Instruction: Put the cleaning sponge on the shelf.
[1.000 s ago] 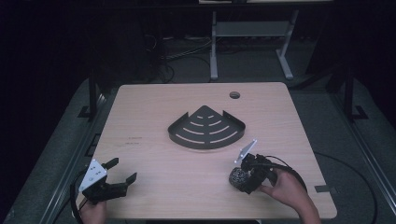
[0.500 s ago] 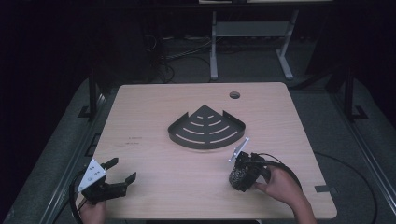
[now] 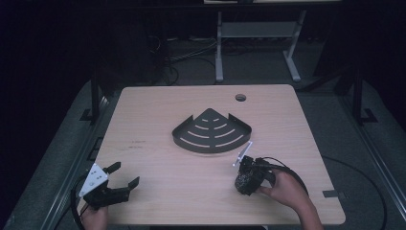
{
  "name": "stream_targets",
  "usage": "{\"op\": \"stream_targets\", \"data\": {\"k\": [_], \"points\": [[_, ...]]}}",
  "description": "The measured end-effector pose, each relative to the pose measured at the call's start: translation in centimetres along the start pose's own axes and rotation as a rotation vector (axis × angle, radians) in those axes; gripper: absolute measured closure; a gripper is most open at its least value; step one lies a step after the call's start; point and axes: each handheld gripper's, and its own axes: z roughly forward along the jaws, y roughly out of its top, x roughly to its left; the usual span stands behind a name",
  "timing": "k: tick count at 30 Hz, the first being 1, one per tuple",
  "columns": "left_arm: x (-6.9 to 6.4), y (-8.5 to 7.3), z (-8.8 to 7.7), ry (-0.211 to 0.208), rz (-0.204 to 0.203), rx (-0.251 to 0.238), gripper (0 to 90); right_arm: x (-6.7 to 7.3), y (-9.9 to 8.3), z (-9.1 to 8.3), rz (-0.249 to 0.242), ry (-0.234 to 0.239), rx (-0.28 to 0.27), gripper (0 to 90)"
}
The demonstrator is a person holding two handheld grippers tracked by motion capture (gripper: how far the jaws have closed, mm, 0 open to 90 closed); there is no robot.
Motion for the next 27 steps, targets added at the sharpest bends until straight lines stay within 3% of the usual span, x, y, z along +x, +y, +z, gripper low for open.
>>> {"op": "stream_targets", "data": {"k": [6, 27], "points": [[0.0, 0.0, 0.0, 0.000, 0.000, -0.001, 13.5, 0.1, 0.1, -0.1, -0.001, 0.000, 0.008, 31.9], [0.0, 0.0, -0.1, -0.001, -0.002, -0.005, 13.5, -0.3, 2.6, -1.8, -0.041, -0.011, 0.034, 32.7]]}}
